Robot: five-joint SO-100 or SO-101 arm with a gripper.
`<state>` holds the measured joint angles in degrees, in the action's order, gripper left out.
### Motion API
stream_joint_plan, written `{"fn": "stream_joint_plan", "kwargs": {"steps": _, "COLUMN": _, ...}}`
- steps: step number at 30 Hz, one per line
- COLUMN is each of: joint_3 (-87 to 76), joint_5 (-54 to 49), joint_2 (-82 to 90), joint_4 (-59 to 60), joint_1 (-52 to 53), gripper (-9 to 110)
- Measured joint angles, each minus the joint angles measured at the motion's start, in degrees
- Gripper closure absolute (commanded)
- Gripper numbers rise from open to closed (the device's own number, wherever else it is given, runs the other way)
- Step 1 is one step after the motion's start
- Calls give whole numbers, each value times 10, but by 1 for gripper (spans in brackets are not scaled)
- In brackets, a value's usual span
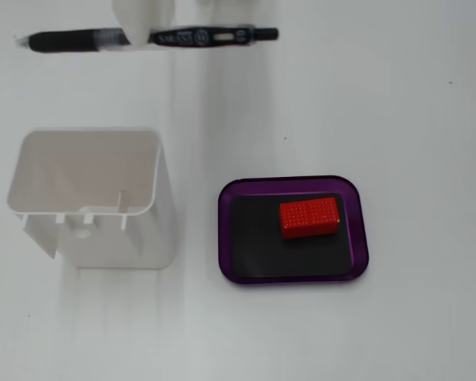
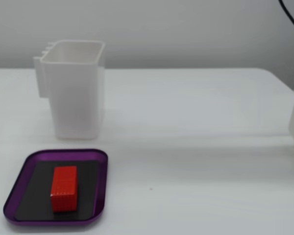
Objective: Pick up the pen and put it in the pen holder.
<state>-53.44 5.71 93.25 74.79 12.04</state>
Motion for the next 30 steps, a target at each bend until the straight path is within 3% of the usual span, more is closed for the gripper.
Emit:
{"fn": "stream_joint_plan", "kwargs": {"steps": 11, "joint_3": 101, "joint_5": 24, "joint_2": -160, "joint_4": 1, "joint_1": -20, "gripper": 102}}
{"fn": "stream_joint_plan", "kwargs": {"steps": 30, "joint_3": 101, "joint_5": 54, "joint_2": -198, "joint_4": -24, "joint_1": 35, "gripper": 102}}
